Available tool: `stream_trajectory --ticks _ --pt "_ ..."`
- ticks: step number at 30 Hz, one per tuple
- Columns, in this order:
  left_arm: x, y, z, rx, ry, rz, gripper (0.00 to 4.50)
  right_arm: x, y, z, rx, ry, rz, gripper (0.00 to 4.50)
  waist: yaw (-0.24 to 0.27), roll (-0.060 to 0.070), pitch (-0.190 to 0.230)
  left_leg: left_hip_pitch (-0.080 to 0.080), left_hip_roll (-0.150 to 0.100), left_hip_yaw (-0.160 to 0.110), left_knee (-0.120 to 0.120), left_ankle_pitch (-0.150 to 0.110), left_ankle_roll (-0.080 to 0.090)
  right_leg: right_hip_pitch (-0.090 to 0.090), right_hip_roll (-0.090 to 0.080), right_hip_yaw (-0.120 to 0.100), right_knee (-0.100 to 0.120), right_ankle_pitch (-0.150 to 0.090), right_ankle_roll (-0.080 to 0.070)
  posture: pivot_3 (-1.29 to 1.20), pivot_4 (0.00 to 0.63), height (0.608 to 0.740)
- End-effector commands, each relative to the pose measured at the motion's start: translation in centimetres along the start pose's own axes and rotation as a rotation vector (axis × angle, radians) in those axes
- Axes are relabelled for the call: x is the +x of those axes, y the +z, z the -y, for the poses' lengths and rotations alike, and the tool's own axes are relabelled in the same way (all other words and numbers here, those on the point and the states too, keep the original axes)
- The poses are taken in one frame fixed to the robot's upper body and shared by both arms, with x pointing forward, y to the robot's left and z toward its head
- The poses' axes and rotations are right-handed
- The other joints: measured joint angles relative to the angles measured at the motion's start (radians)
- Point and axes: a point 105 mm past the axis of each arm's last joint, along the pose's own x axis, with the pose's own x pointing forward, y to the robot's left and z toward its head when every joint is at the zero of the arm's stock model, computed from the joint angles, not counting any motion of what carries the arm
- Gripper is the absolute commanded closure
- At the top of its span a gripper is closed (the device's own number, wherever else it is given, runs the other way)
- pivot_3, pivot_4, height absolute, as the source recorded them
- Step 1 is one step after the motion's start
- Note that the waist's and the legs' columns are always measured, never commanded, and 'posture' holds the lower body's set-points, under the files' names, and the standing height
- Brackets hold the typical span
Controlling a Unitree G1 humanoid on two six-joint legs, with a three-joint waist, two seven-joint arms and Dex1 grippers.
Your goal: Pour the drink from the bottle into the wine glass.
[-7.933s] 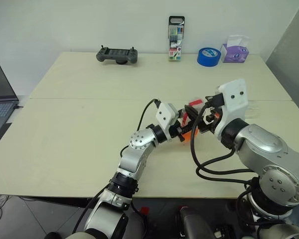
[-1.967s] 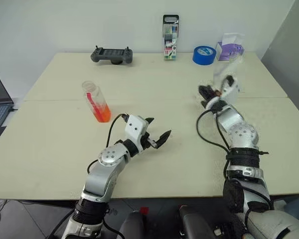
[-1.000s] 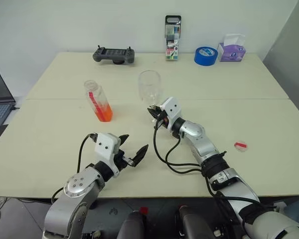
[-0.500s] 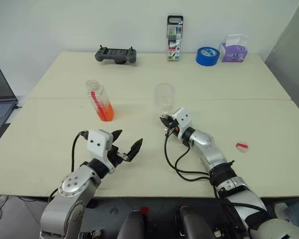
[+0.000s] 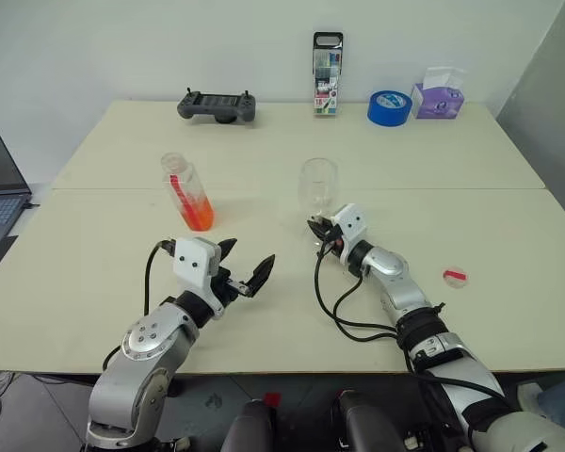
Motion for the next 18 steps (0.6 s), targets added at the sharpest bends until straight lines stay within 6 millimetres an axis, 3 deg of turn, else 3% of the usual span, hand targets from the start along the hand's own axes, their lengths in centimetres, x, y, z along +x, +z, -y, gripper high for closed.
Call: stream_trajectory --ticks 1,10,11,18 --pt "0.3 0.9 0.2 0.020 -0.004 0.045 0.00 -0.8 -2.0 -0.1 0.000 0.000 -0.077 3.42 0.000 0.000 0.000 0.002 0.000 0.000 0.000 0.000 0.000 0.002 0.000 0.000 -0.001 0.000 0.000 0.00 0.150 0.740" --pt "1.0 1.1 -0.7 0.039 0.030 0.060 0.00 -1.0 -1.5 0.3 -0.002 -0.007 -0.067 0.24 0.000 0.000 0.000 0.005 0.000 0.000 -0.001 0.000 0.000 0.005 0.000 0.000 -0.002 0.000 0.000 0.00 0.150 0.740" --pt "1.0 1.0 -0.9 0.039 0.038 0.060 0.00 -1.0 -1.3 0.3 -0.006 -0.003 -0.062 0.06 0.000 0.000 0.000 0.005 0.000 0.000 -0.001 0.000 0.000 0.005 0.000 0.000 -0.002 0.000 0.000 0.00 0.150 0.740" --pt "1.0 -0.3 -2.8 0.040 0.140 0.055 0.00 -2.9 0.5 -1.2 -0.062 0.115 -0.103 0.06 0.003 0.000 0.000 0.005 0.000 -0.001 -0.001 0.000 0.000 0.005 -0.001 0.000 -0.003 0.000 0.000 0.00 0.150 0.740"
